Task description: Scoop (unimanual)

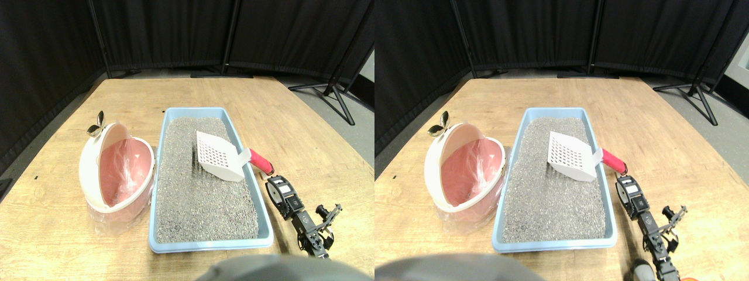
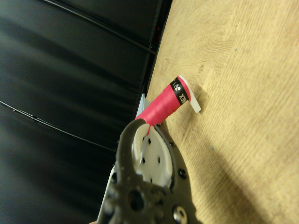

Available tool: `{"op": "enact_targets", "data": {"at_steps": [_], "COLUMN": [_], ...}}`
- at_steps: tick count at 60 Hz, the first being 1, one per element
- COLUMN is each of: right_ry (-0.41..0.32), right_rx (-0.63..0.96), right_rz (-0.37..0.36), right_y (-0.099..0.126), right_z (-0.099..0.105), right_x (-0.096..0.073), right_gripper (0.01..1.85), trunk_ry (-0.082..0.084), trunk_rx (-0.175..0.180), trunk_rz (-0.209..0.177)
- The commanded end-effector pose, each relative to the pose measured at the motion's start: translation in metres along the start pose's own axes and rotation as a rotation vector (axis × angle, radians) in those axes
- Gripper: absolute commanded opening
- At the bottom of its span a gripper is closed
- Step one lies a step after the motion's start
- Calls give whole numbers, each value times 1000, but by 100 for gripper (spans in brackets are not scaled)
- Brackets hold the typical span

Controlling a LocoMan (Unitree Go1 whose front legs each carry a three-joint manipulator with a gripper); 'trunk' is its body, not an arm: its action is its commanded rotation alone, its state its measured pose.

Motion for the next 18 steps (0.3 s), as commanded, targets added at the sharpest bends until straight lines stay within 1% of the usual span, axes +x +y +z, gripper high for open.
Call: {"op": "enact_targets", "data": {"at_steps": [1,5,6,17,18], "right_ry": [-37,-44,-33,-32,-34], "right_rx": [-10,-17,-17,-6,-7], "right_rz": [2,13,-2,1,4], "right_y": [0,0,0,0,0], "right_z": [5,5,6,5,5], "right_x": [2,3,3,3,3], "right_gripper": [5,5,5,5,5], "trunk_ry": [-4,-2,-2,-2,-1], "trunk_rx": [-28,-28,-28,-28,-29], "trunk_rz": [-4,-4,-4,-4,1]}}
